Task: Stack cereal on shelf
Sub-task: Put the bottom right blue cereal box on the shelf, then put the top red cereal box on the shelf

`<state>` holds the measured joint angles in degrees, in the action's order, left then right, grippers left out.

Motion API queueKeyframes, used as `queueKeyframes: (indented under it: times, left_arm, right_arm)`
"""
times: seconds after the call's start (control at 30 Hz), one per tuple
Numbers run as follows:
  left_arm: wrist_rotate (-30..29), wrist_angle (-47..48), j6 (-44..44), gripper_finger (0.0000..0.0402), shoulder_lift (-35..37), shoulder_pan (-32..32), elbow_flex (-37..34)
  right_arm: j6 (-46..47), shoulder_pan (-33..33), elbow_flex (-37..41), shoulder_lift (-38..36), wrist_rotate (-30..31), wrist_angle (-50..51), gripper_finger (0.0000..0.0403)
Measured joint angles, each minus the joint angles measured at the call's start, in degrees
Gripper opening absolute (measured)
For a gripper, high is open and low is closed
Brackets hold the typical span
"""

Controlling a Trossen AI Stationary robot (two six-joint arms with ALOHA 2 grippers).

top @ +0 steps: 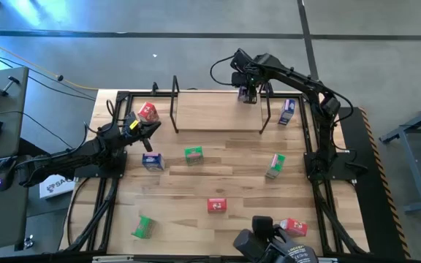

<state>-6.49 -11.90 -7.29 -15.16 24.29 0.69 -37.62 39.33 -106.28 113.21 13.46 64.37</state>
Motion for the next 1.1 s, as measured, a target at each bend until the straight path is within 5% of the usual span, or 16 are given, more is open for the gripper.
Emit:
queueKeyframes:
  times: [0.53,0.7,0.93,1.1]
  left_arm:
    - [4.0,0.03,0.84,0.0005,0.0,-0.02,2.92]
    - [3.94,3.09,0.53,0.0005,-0.08,0.43,7.34]
    - [5.36,15.3,1.57,0.0005,-2.29,1.2,14.49]
    - [8.77,18.17,3.49,0.0005,-5.45,1.16,17.28]
  right_arm:
    - [4.96,-0.64,-16.05,-0.15,-3.72,12.0,0.0202]
    - [9.16,-1.18,-21.6,-0.49,-12.45,15.19,0.0151]
    - [7.78,-2.12,-17.08,-0.69,-24.65,9.59,0.0022]
    - [7.38,-5.85,-10.88,-4.02,-32.34,0.54,0.0011]
